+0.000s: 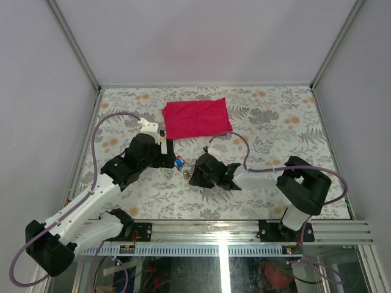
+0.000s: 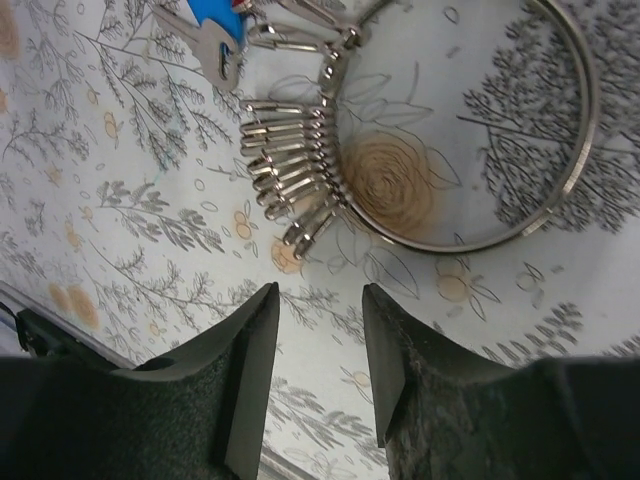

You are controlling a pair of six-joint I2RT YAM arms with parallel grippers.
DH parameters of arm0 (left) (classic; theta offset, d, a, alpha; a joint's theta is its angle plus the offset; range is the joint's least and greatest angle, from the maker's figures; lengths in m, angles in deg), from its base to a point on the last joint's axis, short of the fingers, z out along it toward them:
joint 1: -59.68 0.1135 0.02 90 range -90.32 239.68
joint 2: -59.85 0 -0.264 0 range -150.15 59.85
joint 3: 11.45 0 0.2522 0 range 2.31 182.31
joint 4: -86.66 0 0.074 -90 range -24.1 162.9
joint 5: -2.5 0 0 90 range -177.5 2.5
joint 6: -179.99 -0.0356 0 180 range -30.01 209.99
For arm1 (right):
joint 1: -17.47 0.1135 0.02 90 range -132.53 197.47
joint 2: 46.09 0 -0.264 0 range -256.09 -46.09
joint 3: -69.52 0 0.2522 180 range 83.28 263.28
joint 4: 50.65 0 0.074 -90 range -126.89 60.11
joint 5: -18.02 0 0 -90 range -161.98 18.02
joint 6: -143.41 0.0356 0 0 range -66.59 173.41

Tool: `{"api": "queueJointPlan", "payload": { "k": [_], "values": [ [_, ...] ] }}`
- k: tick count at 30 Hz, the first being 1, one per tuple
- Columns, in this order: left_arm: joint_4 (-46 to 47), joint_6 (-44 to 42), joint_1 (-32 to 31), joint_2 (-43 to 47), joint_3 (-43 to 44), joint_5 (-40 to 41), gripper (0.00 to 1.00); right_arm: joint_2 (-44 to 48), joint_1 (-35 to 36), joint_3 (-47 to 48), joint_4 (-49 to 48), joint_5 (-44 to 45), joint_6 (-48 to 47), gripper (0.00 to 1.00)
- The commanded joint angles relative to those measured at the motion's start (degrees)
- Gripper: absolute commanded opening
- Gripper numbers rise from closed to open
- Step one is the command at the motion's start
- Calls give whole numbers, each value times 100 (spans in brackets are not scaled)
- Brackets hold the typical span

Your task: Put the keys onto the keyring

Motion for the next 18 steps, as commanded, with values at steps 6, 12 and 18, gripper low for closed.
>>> {"api": "queueJointPlan", "payload": {
  "k": [6, 12, 18],
  "values": [
    [36, -209, 7, 181, -52, -30, 100, -670, 122, 826, 288, 483, 369, 35],
    [54, -217, 0, 246, -54, -61, 100, -806, 131, 945, 425, 478, 420, 33],
    [57, -226, 7, 301, -64, -102, 100, -851, 158, 1003, 548, 522, 464, 28]
  ]
}}
